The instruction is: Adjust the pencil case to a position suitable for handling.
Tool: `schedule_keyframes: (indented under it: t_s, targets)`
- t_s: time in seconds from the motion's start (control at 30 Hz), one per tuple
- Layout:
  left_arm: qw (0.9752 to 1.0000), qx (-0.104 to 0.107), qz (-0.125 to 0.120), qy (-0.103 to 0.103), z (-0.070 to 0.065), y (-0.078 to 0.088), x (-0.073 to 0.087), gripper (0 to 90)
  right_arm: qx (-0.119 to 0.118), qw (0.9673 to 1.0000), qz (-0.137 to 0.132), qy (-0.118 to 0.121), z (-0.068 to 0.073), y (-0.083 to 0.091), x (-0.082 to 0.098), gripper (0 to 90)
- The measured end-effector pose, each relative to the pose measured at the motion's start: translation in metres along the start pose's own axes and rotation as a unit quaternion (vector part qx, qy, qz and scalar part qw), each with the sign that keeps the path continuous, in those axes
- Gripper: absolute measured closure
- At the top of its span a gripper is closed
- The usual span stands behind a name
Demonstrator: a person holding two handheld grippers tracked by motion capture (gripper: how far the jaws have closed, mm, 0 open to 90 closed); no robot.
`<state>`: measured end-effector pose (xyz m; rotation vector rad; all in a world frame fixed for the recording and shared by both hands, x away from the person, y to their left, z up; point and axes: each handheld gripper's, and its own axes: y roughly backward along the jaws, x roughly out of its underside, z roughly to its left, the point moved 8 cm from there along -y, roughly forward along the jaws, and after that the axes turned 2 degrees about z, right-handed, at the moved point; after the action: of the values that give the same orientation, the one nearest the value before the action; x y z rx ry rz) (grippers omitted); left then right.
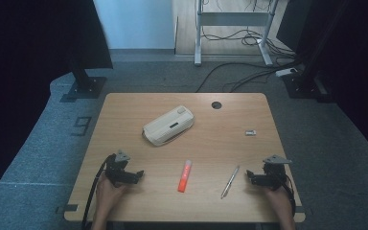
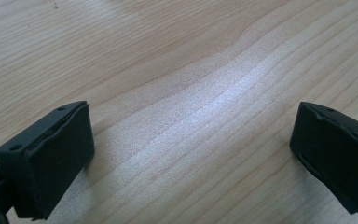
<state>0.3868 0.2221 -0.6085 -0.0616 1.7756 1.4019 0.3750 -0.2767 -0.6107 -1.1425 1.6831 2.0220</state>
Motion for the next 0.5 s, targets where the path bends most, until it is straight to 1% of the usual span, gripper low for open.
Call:
schedule_keyframes:
  t_s: [0.1,0.23,0.3,0.33,0.37,0.5]
  targets:
    - [1.0,-0.005,0.0,0.004,-0.001,0.0,0.0,0.0,0.001,1.0,0.0,-0.001,0.0,0.0,0.0,8.4]
    - [1.0,0.0,0.0,-0.001,-0.005,0.0,0.0,0.0,0.001,1.0,0.0,-0.001,0.0,0.0,0.0,8.5]
    - [1.0,-0.005,0.0,0.006,-0.006,-0.001,-0.001,0.0,0.0,1.0,0.0,-0.001,0.0,0.0,0.0,8.5]
    - [1.0,-0.005,0.0,0.006,-0.006,-0.001,-0.001,0.0,0.0,1.0,0.0,-0.001,0.0,0.0,0.0,8.5]
    - [0.9999,-0.01,0.0,0.011,-0.007,-0.001,-0.002,0.0,0.0,1.0,0.0,-0.001,0.0,0.0,0.0,8.5]
    - [0.9999,-0.008,0.002,0.008,-0.011,-0.002,-0.002,0.0,0.0,1.0,0.0,0.0,0.0,0.0,0.0,8.8]
